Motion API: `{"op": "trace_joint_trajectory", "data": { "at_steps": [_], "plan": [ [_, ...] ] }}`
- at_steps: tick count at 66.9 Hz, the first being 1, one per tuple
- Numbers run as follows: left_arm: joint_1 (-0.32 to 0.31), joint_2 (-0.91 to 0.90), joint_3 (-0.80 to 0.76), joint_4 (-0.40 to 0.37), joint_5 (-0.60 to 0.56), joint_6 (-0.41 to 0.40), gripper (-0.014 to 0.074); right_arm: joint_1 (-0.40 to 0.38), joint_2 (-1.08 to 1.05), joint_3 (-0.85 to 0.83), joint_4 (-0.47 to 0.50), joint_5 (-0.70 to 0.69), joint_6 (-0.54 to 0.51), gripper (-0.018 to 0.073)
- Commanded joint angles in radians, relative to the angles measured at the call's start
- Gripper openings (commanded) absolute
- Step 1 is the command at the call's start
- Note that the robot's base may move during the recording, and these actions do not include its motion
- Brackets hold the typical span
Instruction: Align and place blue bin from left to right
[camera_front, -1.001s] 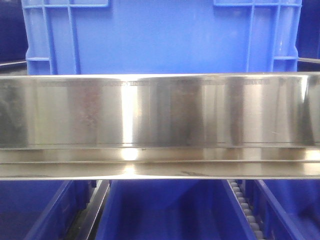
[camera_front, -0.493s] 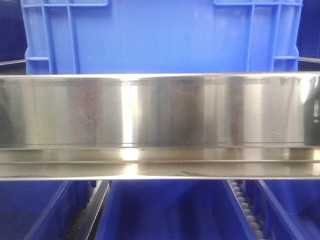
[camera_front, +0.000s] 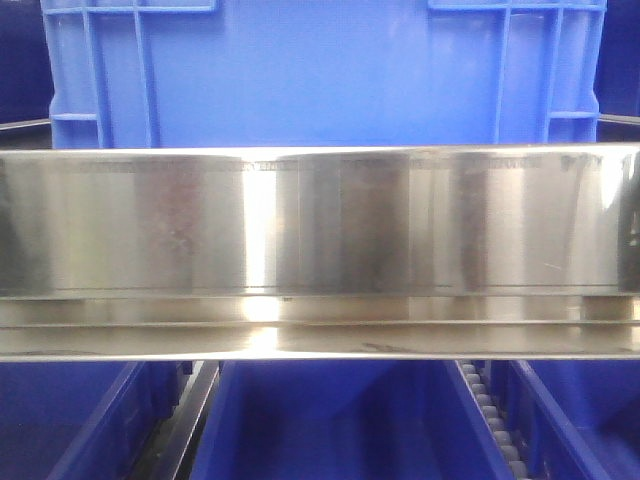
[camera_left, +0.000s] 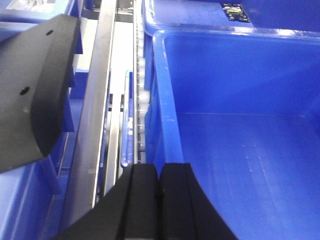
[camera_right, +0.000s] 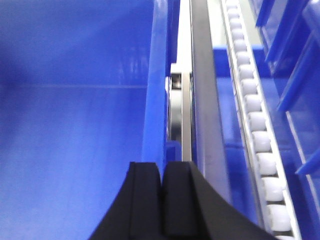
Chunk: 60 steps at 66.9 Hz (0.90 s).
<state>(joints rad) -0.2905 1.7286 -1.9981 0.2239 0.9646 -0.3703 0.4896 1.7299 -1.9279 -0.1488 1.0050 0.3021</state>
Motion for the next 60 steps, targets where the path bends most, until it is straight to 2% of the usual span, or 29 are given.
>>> {"op": "trace_joint_trajectory", "data": {
  "at_steps": [1,23,27,33,36,38,47,60],
  "plan": [
    [-0.007,-0.001,-0.010,-0.004,0.009,-0.008,-0.0111,0.000,0.003,-0.014,-0.015,-0.009,0.004,-0.0072],
    [-0.007,-0.001,-0.010,-0.004,0.014,-0.008,-0.0111,0.000,0.004,-0.014,-0.019,-0.008,0.004,-0.0062],
    [-0.007,-0.001,-0.010,-0.004,0.014,-0.008,-0.0111,0.000,0.005,-0.014,-0.019,-0.008,0.004,0.0017],
    [-0.007,-0.001,-0.010,-0.004,0.016,-0.008,-0.0111,0.000,0.005,-0.014,-0.019,-0.008,0.004,0.0263],
    [-0.007,-0.001,-0.010,-0.004,0.016,-0.008,-0.0111,0.000,0.005,-0.014,-0.019,-0.008,0.004,0.0353],
    [-0.007,-0.001,-0.010,-0.004,0.016,-0.008,-0.0111,0.000,0.005,-0.014,-0.019,-0.008,0.004,0.0382],
    [-0.007,-0.001,-0.010,-0.006,0.016,-0.008,-0.0111,0.004,0.005,-0.014,-0.019,-0.002,0.004,0.0347],
    [-0.007,-0.001,-0.010,-0.012,0.016,-0.008,-0.0111,0.012,0.019,-0.014,-0.019,-0.006,0.004,0.0344]
  ]
}}
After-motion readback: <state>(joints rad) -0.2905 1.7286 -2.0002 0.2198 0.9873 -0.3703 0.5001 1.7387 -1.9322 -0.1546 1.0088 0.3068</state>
